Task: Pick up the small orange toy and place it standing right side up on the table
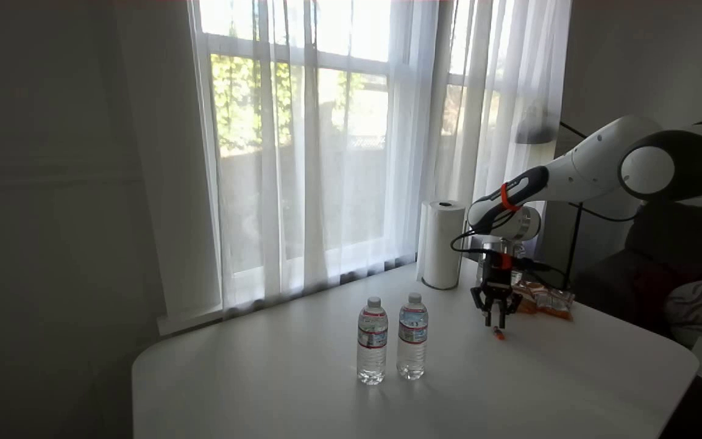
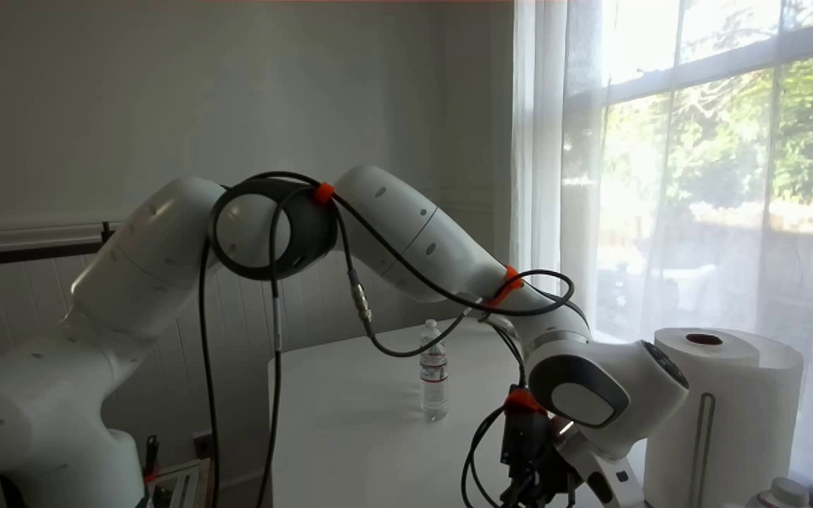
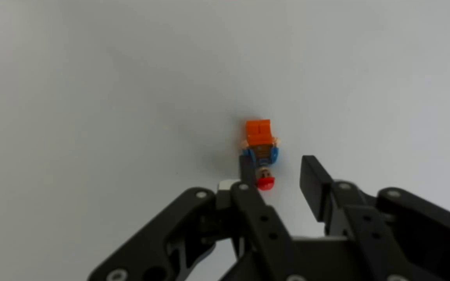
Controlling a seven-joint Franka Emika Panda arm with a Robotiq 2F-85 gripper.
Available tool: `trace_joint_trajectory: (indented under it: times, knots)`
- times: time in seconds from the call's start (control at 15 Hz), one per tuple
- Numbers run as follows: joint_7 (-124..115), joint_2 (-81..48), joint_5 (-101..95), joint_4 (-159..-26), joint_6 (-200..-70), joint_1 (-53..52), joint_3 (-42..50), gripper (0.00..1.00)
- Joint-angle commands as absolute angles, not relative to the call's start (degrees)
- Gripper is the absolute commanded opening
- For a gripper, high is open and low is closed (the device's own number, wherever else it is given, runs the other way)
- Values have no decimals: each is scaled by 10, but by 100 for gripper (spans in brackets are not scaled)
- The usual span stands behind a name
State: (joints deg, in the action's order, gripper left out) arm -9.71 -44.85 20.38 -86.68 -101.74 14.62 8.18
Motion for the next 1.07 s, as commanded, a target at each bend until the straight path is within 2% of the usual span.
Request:
trace_joint_trajectory:
  times: [0.0, 0.13, 0.2, 0.67, 0.8, 1.0]
  knots:
    - [-105, -459, 208, -847, -1004, 156, 76, 67]
    - [-104, -459, 207, -847, -1005, 157, 76, 68]
    - [-102, -460, 207, -847, -1004, 158, 76, 64]
    - [-100, -463, 204, -848, -1008, 159, 77, 5]
    - [-99, -464, 203, -847, -1007, 160, 78, 0]
    - [-99, -463, 203, -846, -1006, 160, 77, 3]
